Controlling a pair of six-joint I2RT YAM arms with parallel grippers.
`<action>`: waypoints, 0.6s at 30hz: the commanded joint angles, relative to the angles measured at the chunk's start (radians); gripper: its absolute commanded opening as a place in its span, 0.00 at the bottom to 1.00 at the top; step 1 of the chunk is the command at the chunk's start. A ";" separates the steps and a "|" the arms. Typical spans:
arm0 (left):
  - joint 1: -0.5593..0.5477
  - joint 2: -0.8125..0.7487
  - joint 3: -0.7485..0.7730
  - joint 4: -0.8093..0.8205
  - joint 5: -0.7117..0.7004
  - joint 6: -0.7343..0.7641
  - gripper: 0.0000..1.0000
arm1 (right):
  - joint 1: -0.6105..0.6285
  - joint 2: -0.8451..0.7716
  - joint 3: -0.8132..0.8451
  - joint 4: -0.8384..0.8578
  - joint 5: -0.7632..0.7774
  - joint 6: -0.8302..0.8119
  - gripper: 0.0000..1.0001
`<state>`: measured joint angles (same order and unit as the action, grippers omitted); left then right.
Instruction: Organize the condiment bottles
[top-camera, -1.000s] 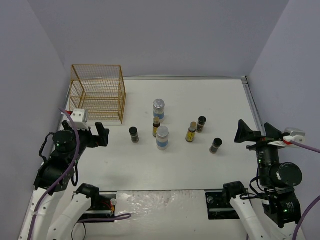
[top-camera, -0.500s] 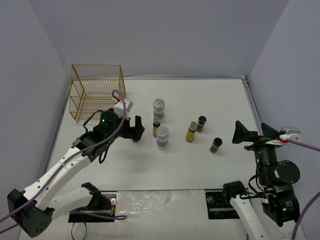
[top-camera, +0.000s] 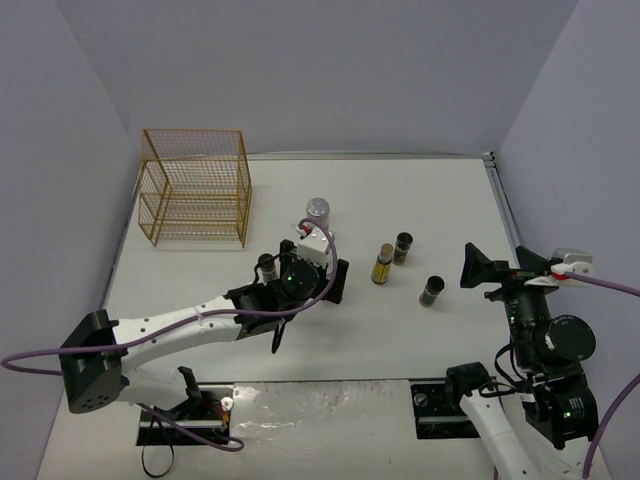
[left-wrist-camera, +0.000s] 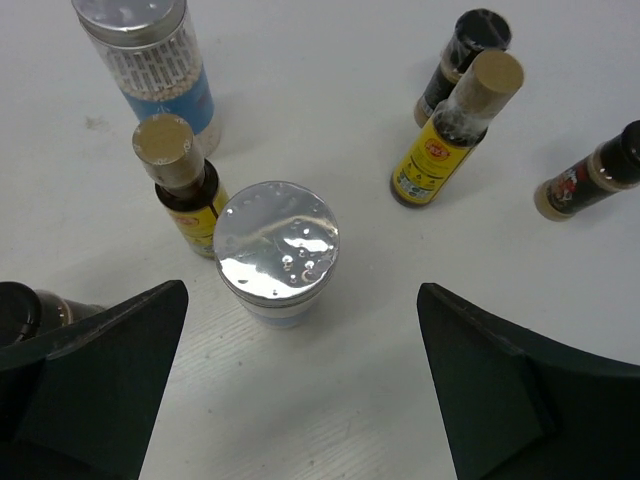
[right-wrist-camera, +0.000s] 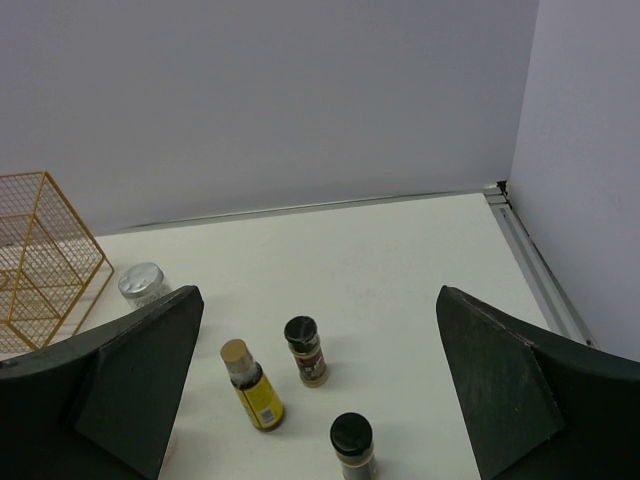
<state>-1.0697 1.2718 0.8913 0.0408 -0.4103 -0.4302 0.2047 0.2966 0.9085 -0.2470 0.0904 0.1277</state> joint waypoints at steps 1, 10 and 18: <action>-0.036 0.067 0.086 0.090 -0.159 -0.055 0.97 | 0.008 0.027 0.001 0.059 -0.018 -0.012 1.00; -0.052 0.133 0.074 0.101 -0.229 -0.096 0.97 | 0.007 0.006 -0.005 0.045 -0.005 -0.020 1.00; -0.052 0.193 0.080 0.128 -0.240 -0.098 0.92 | 0.007 -0.007 -0.008 0.035 0.002 -0.023 1.00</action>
<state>-1.1168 1.4659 0.9070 0.0887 -0.6109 -0.5091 0.2047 0.2901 0.9062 -0.2672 0.0891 0.1215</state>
